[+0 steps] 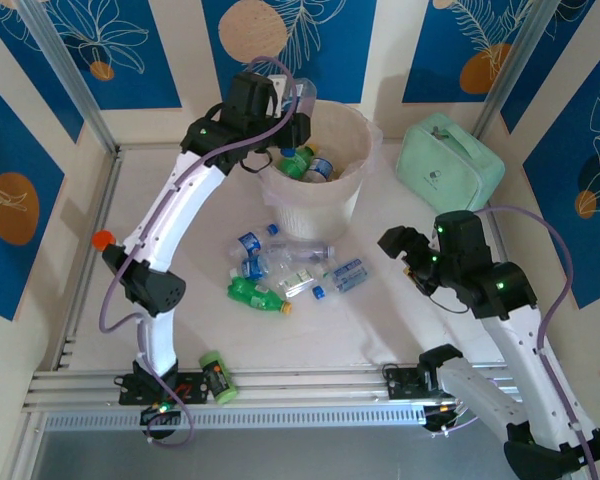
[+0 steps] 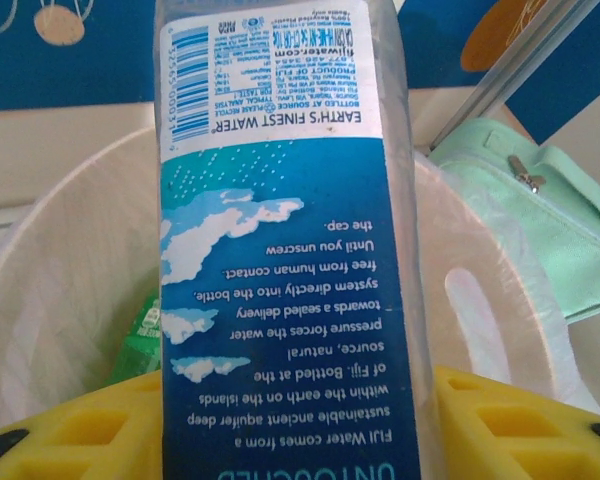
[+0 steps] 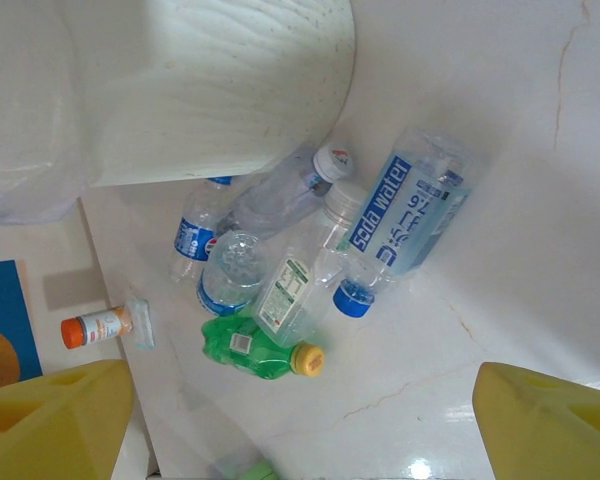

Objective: Put the plastic bottles in the bin

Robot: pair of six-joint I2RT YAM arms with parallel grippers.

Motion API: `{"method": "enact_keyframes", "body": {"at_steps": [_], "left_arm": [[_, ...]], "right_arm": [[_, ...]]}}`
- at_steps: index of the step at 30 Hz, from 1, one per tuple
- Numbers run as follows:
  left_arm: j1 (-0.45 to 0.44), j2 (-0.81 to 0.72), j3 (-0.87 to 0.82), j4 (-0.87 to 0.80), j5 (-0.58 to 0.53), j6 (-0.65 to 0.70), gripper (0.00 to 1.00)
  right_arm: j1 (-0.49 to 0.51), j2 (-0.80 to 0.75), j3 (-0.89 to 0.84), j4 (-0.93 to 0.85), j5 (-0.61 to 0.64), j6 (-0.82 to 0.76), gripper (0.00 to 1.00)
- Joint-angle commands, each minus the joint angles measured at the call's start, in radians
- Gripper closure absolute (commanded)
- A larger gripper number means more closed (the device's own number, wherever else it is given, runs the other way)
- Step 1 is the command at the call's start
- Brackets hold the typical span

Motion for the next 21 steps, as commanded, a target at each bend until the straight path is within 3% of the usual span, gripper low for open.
{"method": "enact_keyframes", "body": {"at_steps": [1,12,21], "left_arm": [[0.005,0.024,0.041,-0.028,0.056,0.003,0.45],[0.025,0.052,0.043,-0.03,0.05,-0.002,0.24],[0.023,-0.106,-0.014,-0.001,0.09,-0.037,0.25]], "right_arm": [[-0.01,0.0,-0.01,-0.005,-0.034,-0.017,0.12],[-0.012,0.031,0.002,-0.004,-0.045,-0.026,0.12],[-0.003,0.12,-0.017,-0.009,-0.023,-0.019,0.12]]}}
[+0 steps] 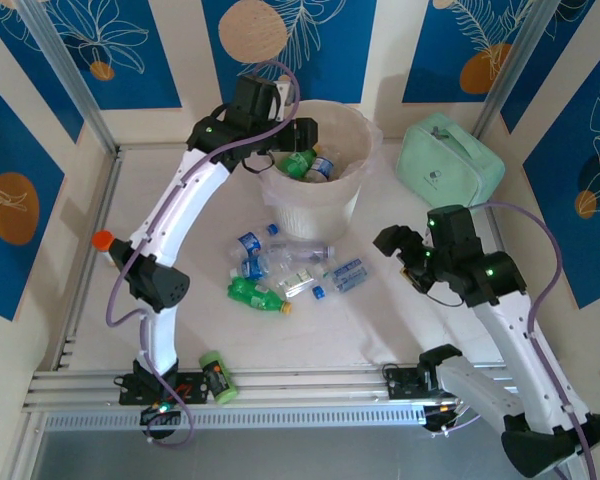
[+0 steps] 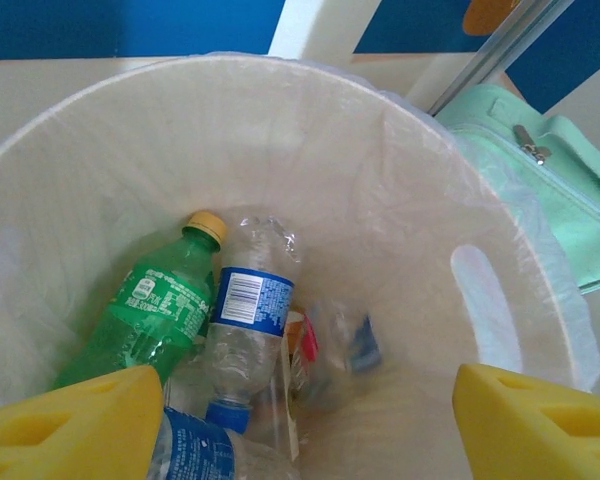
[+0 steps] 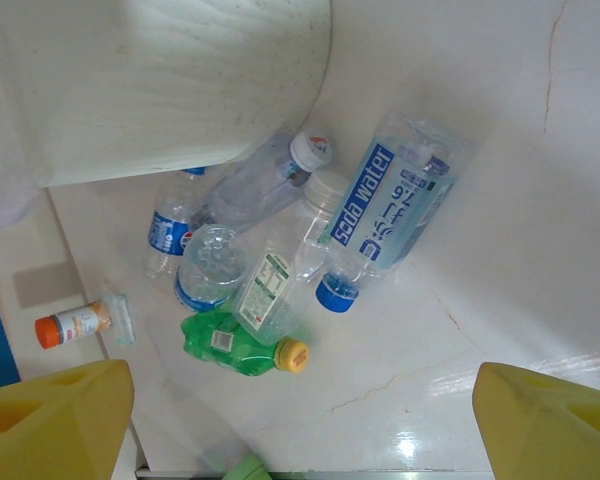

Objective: Put the plastic bottles in the bin

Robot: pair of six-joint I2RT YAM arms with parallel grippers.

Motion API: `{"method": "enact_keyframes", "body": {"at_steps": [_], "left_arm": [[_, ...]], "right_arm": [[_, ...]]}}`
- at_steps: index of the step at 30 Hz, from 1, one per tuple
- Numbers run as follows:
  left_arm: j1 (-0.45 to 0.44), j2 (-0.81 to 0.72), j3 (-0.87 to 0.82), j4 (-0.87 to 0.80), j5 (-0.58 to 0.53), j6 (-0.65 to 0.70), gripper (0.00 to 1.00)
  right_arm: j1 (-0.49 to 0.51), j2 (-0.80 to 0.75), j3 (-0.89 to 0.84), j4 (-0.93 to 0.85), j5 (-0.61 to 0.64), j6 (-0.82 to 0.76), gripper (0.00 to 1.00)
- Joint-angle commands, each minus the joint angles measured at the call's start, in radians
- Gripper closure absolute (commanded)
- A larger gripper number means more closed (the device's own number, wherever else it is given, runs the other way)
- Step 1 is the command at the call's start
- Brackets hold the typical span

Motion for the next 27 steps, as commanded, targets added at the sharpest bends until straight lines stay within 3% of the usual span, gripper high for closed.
{"method": "enact_keyframes", "body": {"at_steps": [1,10,16,22,27], "left_arm": [[0.009,-0.175,-0.067,0.042,0.037,-0.02,0.25],[0.008,-0.701,-0.765,0.266,0.106,-0.072,0.24],[0.009,-1.014,-1.128,0.247,0.114,-0.137,0.23],[0.009,-1.207,-1.33,0.214,0.101,-0.235,0.23],[0.009,-1.245,-1.379,0.226,0.112,-0.261,0.23]], "right_arm": [[0.01,0.056,-0.017,-0.006,0.004,-0.002,0.12],[0.102,0.263,-0.062,0.076,0.088,0.102,0.1],[0.138,0.458,-0.034,0.14,0.129,0.114,0.07],[0.131,0.616,-0.022,0.216,0.118,0.141,0.06],[0.116,0.714,-0.007,0.258,0.105,0.163,0.07]]}}
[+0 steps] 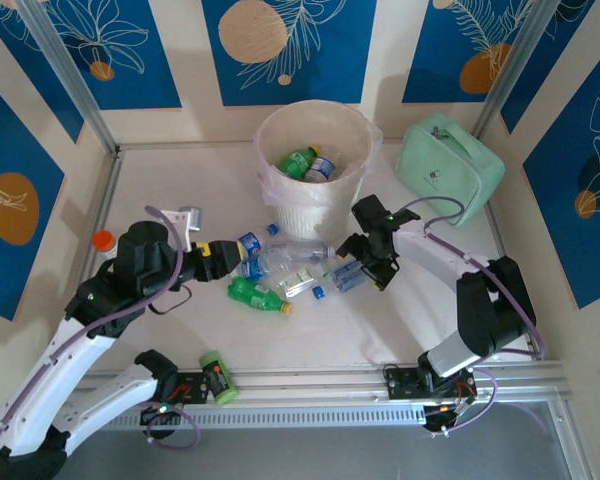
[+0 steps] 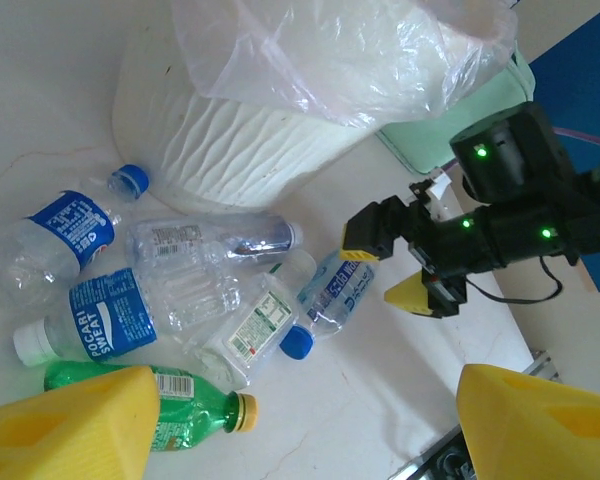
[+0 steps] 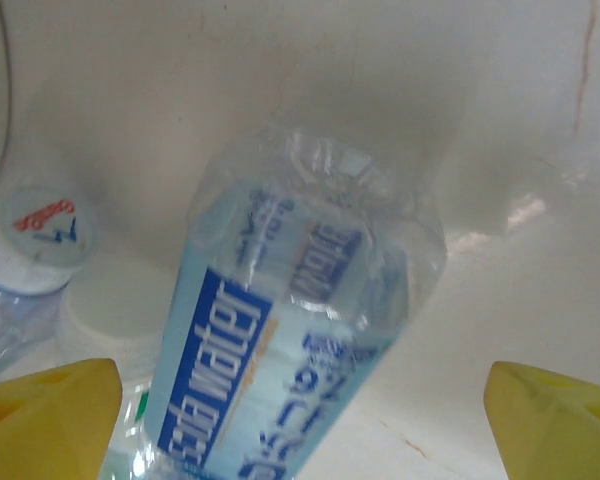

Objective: Put the plastic bottles in the bin

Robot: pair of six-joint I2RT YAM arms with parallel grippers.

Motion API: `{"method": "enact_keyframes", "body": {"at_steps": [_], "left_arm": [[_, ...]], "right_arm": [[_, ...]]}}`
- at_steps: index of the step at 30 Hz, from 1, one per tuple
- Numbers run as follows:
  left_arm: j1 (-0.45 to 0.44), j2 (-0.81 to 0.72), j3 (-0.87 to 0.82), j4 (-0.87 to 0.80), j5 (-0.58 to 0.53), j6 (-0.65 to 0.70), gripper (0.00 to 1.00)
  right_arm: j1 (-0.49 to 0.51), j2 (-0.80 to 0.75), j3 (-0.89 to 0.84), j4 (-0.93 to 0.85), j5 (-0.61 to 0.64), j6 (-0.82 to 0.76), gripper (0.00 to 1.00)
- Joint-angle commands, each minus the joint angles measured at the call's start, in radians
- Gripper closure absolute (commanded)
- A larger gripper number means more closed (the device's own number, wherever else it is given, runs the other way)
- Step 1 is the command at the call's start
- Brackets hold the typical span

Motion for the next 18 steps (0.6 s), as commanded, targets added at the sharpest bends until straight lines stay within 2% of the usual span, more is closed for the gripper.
{"method": "enact_keyframes", "body": {"at_steps": [1,6,18], "left_arm": [[0.01,-0.007,-0.013,0.021,0.02,-0.036,0.23],[0.009,0.014,-0.008,0.038,0.044,-0.028,0.23],[0.01,0.023,-0.03,0.047,0.045,-0.027,0.23]], "right_arm": [[-0.016,0.056,0.041,0.025,-0.005,0.039,0.08],[-0.025,0.099,0.022,0.067,0.0,0.066,0.12],[-0.034,0.13,0.003,0.059,0.027,0.053,0.31]]}}
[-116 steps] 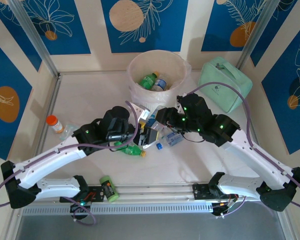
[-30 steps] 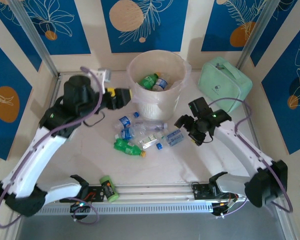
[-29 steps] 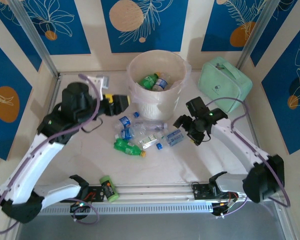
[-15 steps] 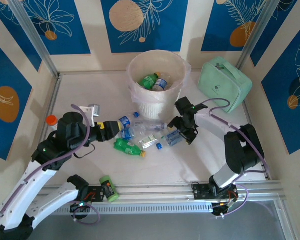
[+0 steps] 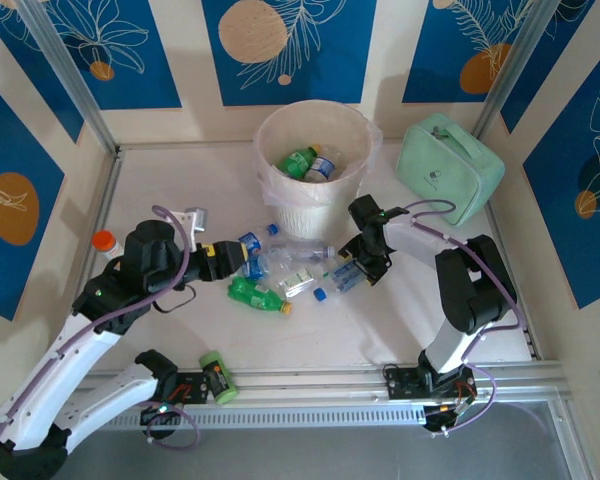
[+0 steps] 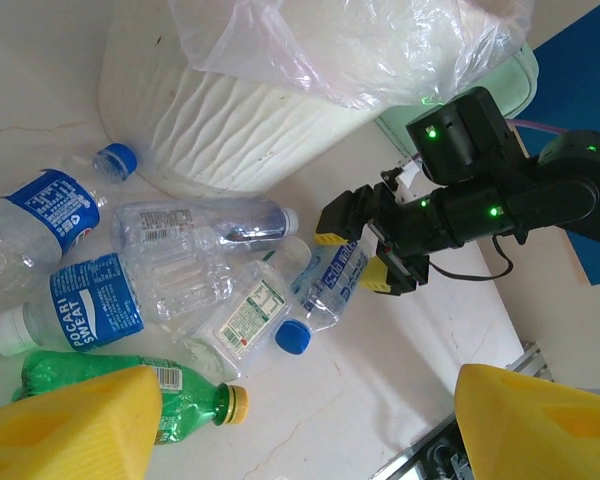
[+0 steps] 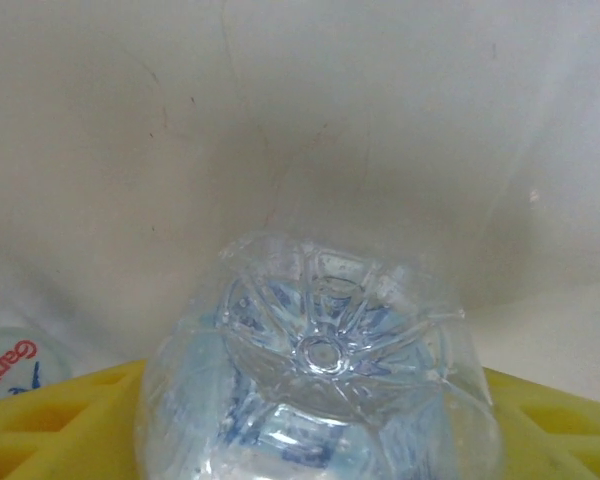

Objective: Put the plastic bottles in the bin

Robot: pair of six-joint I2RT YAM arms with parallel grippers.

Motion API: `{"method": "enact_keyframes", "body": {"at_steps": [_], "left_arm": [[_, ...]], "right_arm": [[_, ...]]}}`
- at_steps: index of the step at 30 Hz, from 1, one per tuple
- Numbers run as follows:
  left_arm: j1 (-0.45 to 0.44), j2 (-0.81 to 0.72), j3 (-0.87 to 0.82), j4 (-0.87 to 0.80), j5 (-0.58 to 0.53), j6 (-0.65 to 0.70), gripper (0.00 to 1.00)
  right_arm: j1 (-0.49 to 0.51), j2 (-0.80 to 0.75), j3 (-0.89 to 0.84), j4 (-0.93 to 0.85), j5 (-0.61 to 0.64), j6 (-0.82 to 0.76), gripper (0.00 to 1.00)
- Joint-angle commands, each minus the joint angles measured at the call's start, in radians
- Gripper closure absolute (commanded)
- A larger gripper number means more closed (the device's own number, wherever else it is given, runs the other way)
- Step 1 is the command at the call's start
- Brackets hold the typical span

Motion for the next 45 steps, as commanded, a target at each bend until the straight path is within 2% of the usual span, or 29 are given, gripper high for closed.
{"method": "enact_keyframes", "body": {"at_steps": [1,7,12,20,26,32,40,45], "left_arm": [[0.009,-0.001,-0.012,0.025,0.016,-0.011,0.23],[0.009,0.016,0.0,0.036,0.023,-0.022,0.23],[0.009,0.026,0.018,0.045,0.034,-0.025,0.23],[0.009,0.05,0.02,0.128,0.117,-0.075,0.23],[0.001,0.076,-0.036,0.378,0.283,-0.2,0.24],[-0.041,0.096,-0.089,0.605,0.35,-0.315,0.21],[-0.108,0.164,-0.074,0.694,0.388,-0.341,0.16],[-0.135,0.224,-0.086,0.784,0.405,-0.39,0.16]], "right_arm": [[-0.007,-0.007,-0.014,-0.026,0.025,-0.002,0.33],[0.002,-0.073,-0.018,-0.058,0.056,-0.033,0.45],[0.023,-0.187,-0.041,-0.083,0.073,-0.071,0.47],[0.077,-0.556,-0.148,-0.012,0.05,-0.125,0.49],[0.076,-0.816,-0.191,0.148,-0.089,-0.157,0.5],[0.074,-0.877,-0.131,0.261,-0.194,-0.159,0.51],[0.083,-0.865,-0.083,0.39,-0.284,-0.112,0.52],[0.112,-0.872,-0.076,0.432,-0.287,-0.099,0.52]]}}
